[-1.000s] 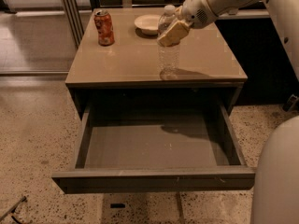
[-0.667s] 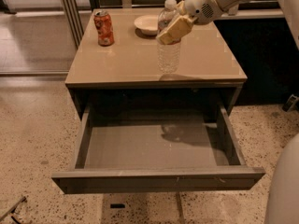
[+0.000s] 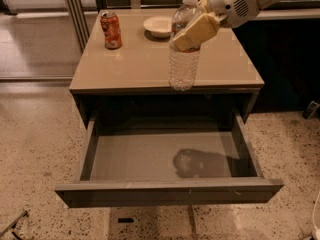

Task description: Place water bottle into top drawer

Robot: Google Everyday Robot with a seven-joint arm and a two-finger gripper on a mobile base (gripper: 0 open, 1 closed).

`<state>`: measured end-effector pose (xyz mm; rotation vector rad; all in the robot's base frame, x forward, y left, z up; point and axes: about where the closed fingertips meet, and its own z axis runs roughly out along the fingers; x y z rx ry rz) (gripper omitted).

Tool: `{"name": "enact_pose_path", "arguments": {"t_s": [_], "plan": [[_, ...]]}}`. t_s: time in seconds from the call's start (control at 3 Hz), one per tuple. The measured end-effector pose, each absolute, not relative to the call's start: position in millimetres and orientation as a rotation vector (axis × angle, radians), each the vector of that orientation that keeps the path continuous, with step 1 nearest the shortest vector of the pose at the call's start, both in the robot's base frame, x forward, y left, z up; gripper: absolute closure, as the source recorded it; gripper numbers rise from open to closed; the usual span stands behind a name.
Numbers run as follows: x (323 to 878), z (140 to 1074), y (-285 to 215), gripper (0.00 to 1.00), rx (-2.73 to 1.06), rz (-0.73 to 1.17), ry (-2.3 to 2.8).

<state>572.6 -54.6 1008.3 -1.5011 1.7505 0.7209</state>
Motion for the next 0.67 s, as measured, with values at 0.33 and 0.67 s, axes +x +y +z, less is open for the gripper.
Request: {"name": "enact_pose_path", "arguments": {"t_s": [0.33, 0.67], "plan": [[571.1, 1007.3, -53.3, 1.0, -1.501, 0.726, 1.754], [561.8, 985.4, -54.6, 1.0, -1.514, 0.737, 1.755]]}}
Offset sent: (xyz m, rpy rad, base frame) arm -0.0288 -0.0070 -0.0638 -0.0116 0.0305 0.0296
